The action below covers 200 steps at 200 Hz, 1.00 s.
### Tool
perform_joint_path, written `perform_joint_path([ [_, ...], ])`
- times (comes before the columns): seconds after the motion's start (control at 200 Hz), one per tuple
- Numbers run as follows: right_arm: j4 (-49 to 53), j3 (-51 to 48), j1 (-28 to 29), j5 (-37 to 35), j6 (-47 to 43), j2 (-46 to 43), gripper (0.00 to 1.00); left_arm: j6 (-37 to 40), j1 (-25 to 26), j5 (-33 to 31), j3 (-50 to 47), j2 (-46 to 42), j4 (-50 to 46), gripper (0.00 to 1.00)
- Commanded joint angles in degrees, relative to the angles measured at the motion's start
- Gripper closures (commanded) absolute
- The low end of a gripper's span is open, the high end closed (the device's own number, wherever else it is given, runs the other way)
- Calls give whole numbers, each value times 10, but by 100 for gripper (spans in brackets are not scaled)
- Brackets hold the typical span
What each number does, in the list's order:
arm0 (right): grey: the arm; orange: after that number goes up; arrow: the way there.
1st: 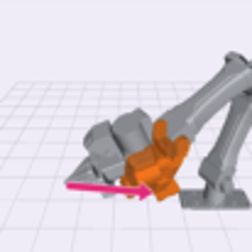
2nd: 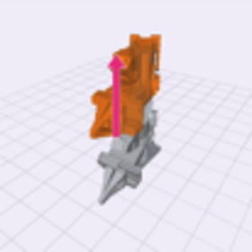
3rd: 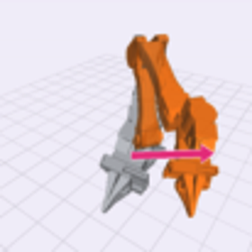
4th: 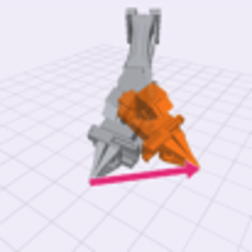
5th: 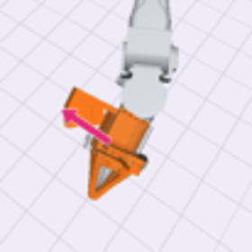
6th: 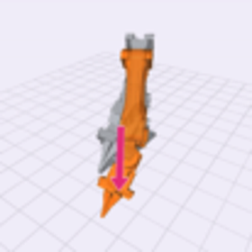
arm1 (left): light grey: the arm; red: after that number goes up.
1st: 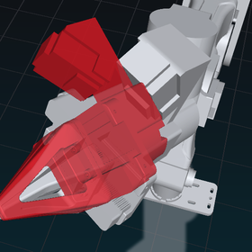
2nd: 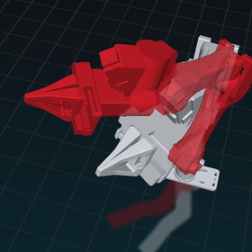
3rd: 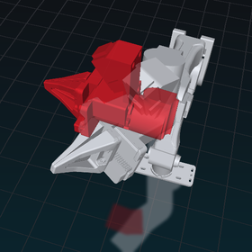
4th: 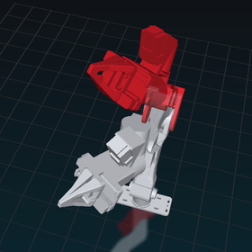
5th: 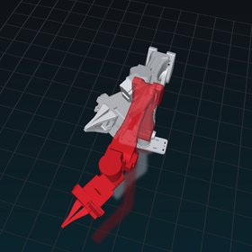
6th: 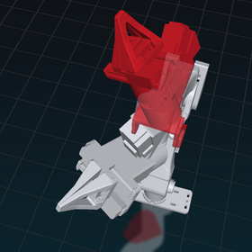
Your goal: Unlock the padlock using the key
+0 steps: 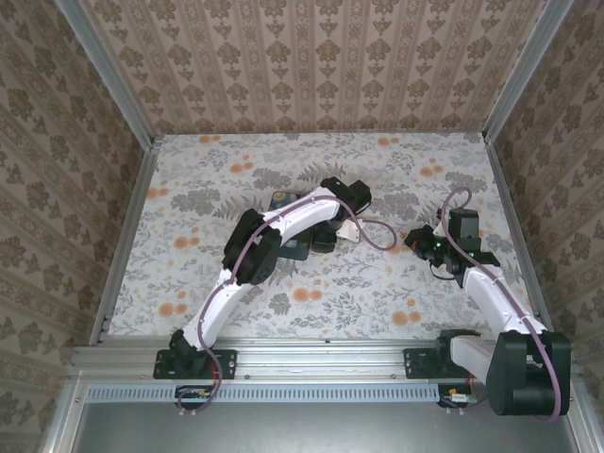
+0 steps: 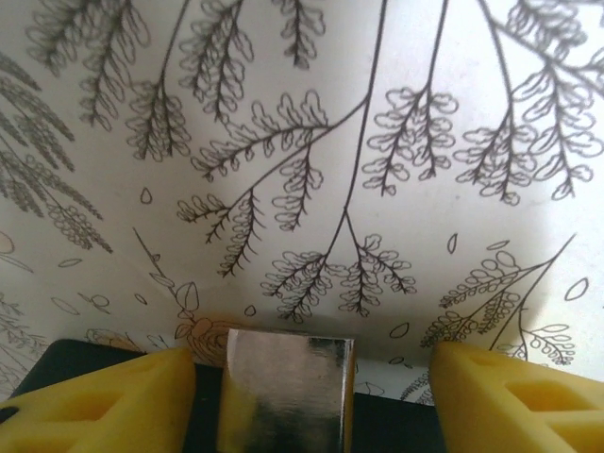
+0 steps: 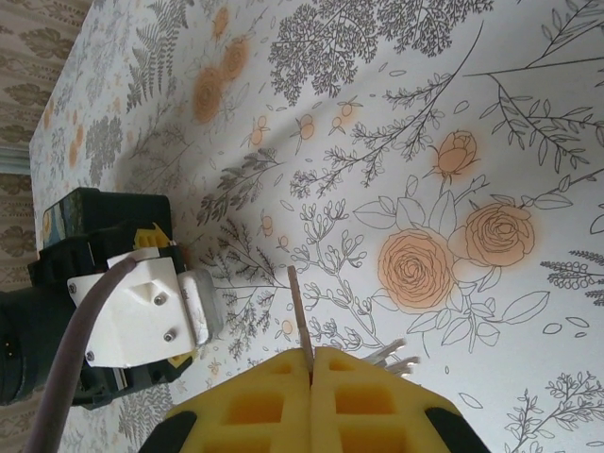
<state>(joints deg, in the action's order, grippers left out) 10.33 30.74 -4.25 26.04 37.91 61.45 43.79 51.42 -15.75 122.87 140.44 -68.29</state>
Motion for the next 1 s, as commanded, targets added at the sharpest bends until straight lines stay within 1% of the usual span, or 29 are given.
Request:
perform_joint_path([
  [0.0, -11, 15, -4, 22, 0, 8, 100, 7, -12, -16, 16, 20, -40, 35],
  [0.075, -10, 18, -4, 24, -1, 10, 100, 6, -15, -13, 17, 20, -42, 38],
  [0.165, -8, 22, -4, 28, -3, 12, 100, 2, -19, -2, 19, 20, -43, 51],
  [0.23, -3, 25, -3, 29, -6, 11, 100, -3, -19, 2, 25, 19, -49, 57],
  [0.35, 13, 33, -3, 32, -27, 10, 100, -16, -21, 7, 35, 10, -51, 65],
  [0.415, 28, 40, -3, 32, -44, 10, 100, -22, -23, 16, 33, -5, -44, 67],
  [0.57, 37, 48, -3, 42, -50, 3, 100, -30, -31, 45, -9, -76, 5, 69],
  [0.665, 37, 52, -3, 45, -47, 0, 100, -38, -39, 80, -28, -122, 27, 71],
  [0.86, 34, 56, -2, 48, -44, -1, 100, -42, -42, 118, -80, -209, 64, 72],
  [0.995, 34, 63, 3, 53, -41, -3, 100, -60, -47, 169, -124, -274, 92, 72],
])
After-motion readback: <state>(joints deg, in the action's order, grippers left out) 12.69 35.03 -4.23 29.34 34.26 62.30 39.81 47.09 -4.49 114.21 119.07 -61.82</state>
